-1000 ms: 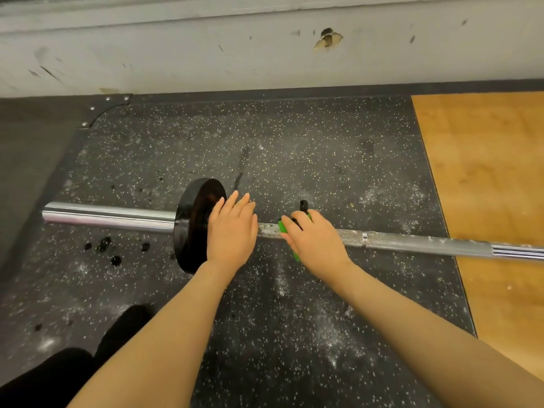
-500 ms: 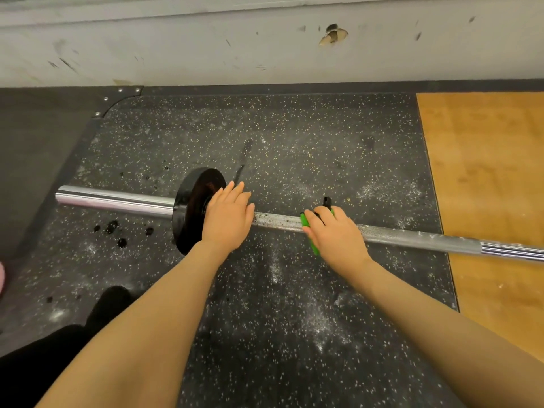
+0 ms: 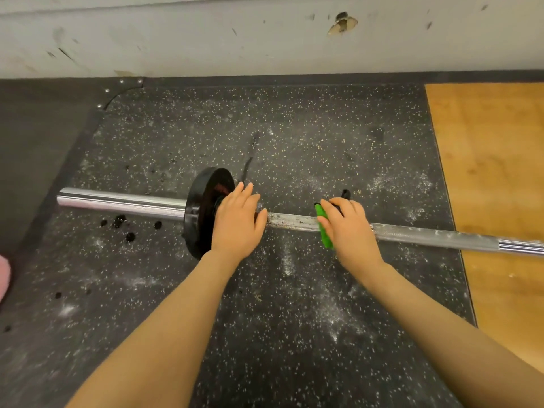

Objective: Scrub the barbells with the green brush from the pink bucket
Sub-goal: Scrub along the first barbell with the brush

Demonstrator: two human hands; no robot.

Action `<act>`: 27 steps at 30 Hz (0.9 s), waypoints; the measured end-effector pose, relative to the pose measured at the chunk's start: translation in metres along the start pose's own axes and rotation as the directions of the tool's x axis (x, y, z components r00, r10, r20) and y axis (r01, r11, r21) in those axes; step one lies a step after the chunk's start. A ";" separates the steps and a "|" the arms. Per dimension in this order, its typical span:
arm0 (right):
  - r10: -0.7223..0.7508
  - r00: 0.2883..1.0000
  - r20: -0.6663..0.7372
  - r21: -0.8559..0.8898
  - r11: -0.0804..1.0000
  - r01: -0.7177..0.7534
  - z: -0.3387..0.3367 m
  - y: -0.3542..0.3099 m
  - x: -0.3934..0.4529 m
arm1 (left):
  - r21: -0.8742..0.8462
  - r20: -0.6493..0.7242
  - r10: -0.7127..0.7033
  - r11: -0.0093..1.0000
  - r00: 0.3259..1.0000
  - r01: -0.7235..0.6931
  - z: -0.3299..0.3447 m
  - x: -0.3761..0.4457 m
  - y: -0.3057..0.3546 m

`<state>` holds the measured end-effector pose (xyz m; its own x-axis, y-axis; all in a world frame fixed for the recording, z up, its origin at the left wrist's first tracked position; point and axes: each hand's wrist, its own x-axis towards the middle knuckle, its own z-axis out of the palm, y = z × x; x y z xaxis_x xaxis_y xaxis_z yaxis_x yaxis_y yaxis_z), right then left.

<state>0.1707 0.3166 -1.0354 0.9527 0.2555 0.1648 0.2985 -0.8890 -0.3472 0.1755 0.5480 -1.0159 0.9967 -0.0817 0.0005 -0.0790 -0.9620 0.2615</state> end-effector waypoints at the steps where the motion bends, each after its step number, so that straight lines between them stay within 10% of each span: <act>1: 0.017 1.000 0.008 0.006 1.000 -0.017 0.000 -0.002 -0.003 | -0.011 -0.004 0.005 1.000 1.000 -0.005 0.001 -0.004 -0.001; 16: 0.080 0.996 -0.044 -0.008 0.997 -0.080 -0.011 -0.035 -0.060 | -0.072 -0.101 0.046 0.996 0.994 -0.054 -0.001 -0.097 -0.003; 27: -0.172 0.984 0.044 -0.134 0.975 0.176 0.023 -0.089 -0.065 | -0.002 -0.086 0.043 0.999 0.995 -0.043 0.000 -0.082 -0.003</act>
<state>0.0834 0.3884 -1.0365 0.8889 0.4209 0.1809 0.4512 -0.8729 -0.1857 0.0942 0.5573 -1.0166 0.9905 -0.0999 0.0947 -0.1217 -0.9571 0.2629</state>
